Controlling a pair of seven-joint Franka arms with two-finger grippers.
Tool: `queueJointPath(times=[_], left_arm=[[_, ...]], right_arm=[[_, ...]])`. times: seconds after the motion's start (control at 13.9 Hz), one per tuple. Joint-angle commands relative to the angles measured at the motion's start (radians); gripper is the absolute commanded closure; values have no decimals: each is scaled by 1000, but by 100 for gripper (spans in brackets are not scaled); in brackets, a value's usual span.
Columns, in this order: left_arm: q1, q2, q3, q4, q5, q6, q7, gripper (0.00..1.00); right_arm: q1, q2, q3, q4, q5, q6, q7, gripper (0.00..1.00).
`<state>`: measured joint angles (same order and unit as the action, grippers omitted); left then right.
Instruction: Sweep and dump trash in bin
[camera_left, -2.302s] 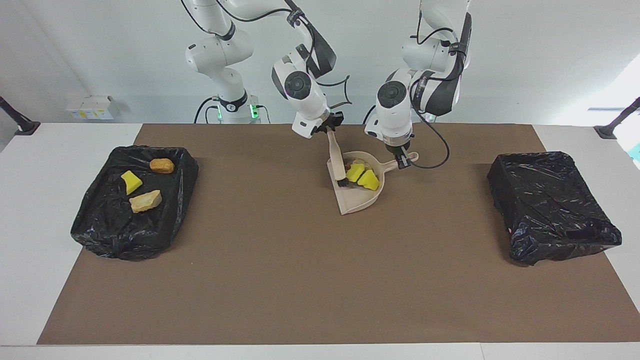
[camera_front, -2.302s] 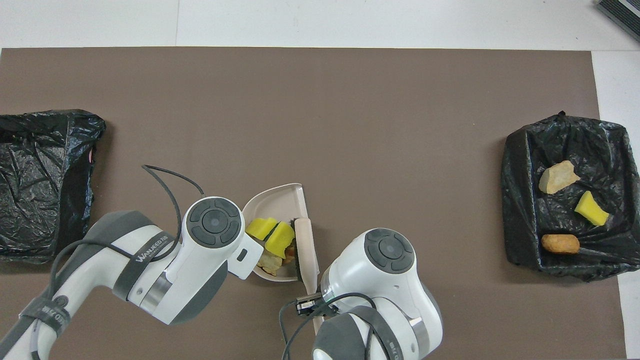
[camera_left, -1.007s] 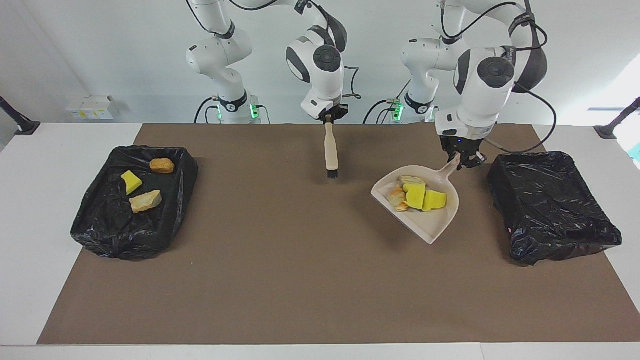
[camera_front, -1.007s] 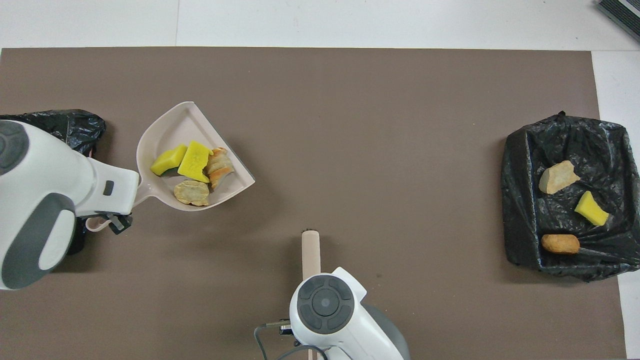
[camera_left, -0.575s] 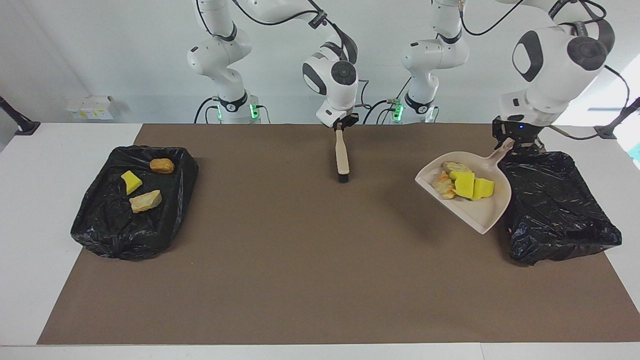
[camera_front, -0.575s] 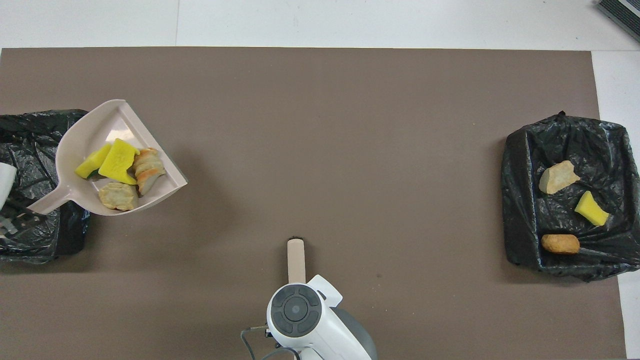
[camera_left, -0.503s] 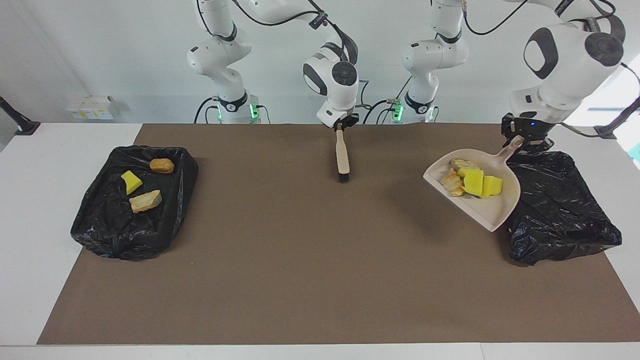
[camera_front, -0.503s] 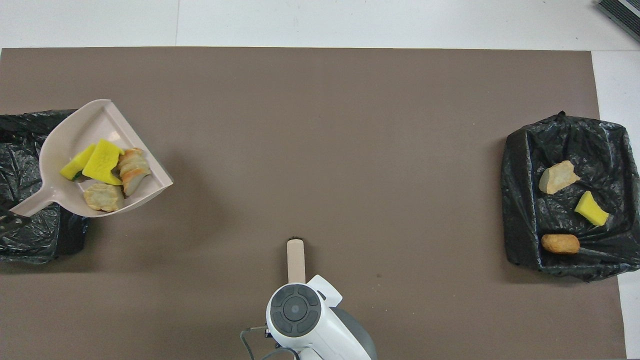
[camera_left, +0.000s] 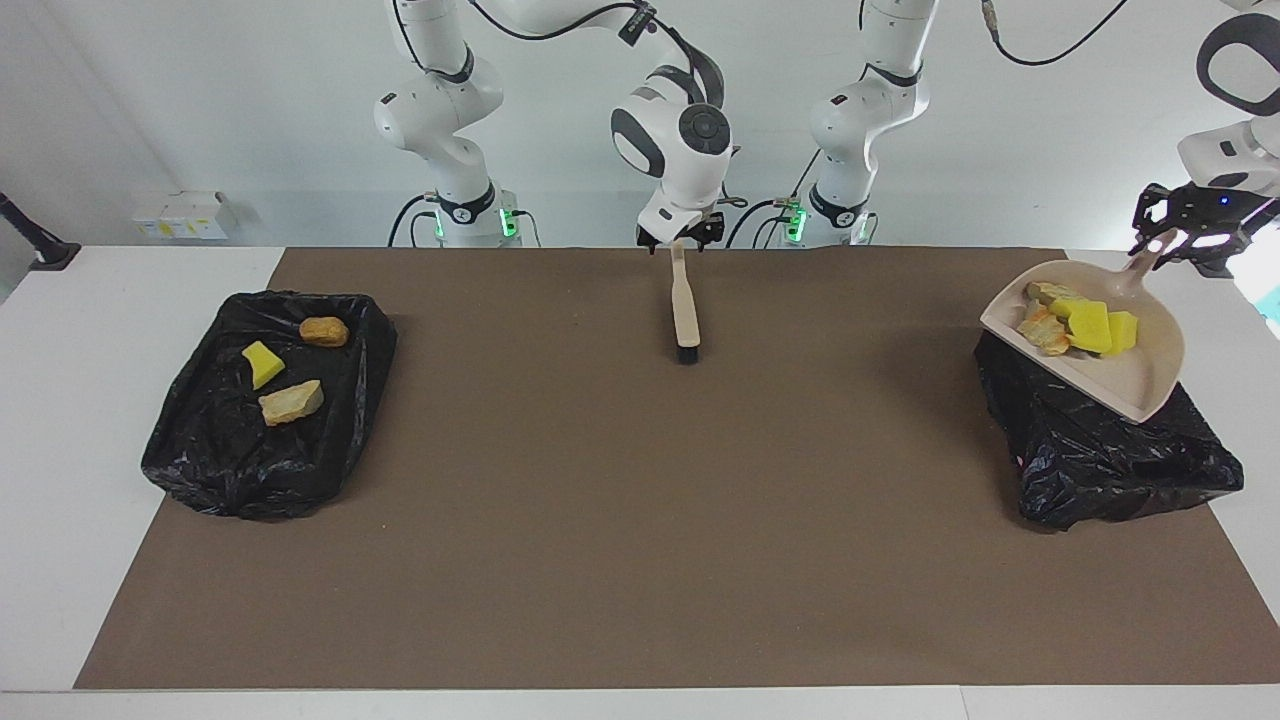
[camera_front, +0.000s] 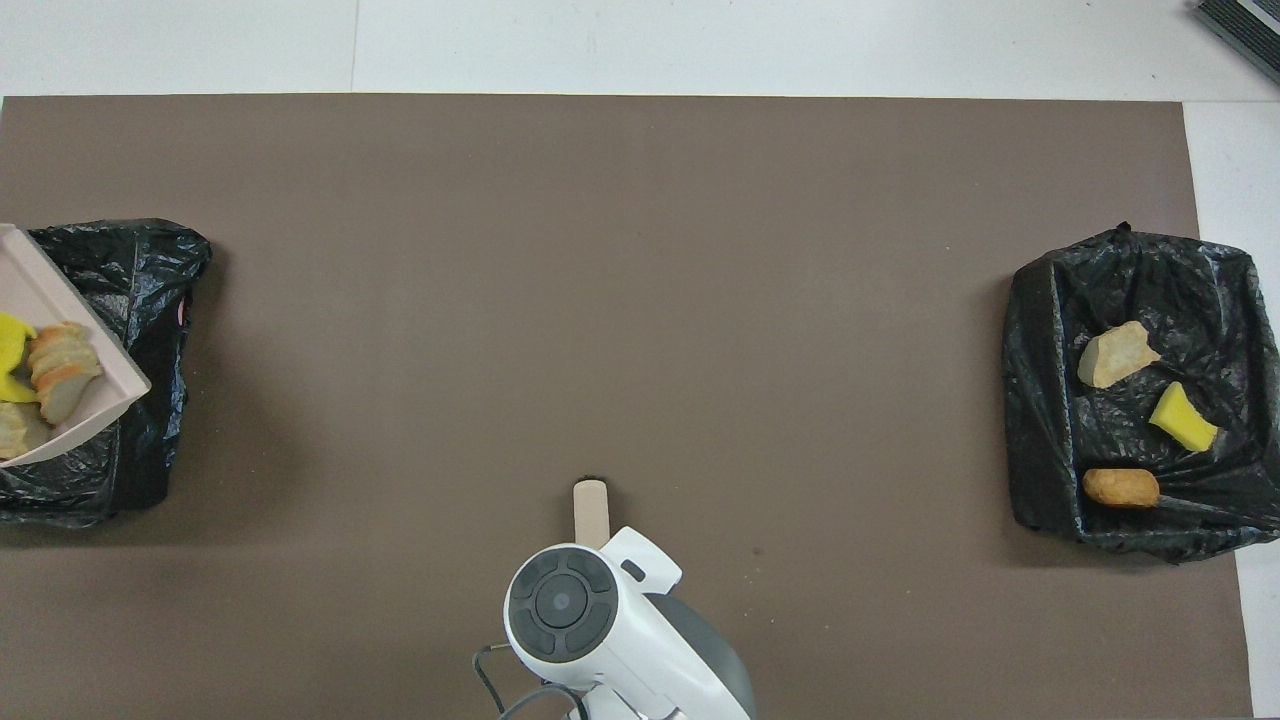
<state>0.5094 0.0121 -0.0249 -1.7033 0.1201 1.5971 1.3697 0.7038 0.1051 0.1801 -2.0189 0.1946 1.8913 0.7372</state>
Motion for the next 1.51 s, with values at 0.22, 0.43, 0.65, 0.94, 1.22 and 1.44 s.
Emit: queueJointPath(times=[0.22,0.43,0.65,0.94,1.22,1.44], left_arm=[[72,166,-17,212,144,-13,183,100],[67,166,-23,197,219,45,195,100],[64,157,-23,153,315,113,236,100],[37,149,-24,120,395,164,232,100],[-38,141,-26,88,581,228,232,100],[-40,137,-24,74,590,237,209,100]], right_arm=[[-164,-4,4,210,-90,-167,-156,0],[-223,-4,6,298,-162,-224,-205,0],[-288,-4,4,371,-208,-253,-275,0],[-421,4,2,408,-211,-233,-428,0],[-571,5,2,407,-211,-193,-558,0],[-679,8,2,401,-233,-117,-562,0]])
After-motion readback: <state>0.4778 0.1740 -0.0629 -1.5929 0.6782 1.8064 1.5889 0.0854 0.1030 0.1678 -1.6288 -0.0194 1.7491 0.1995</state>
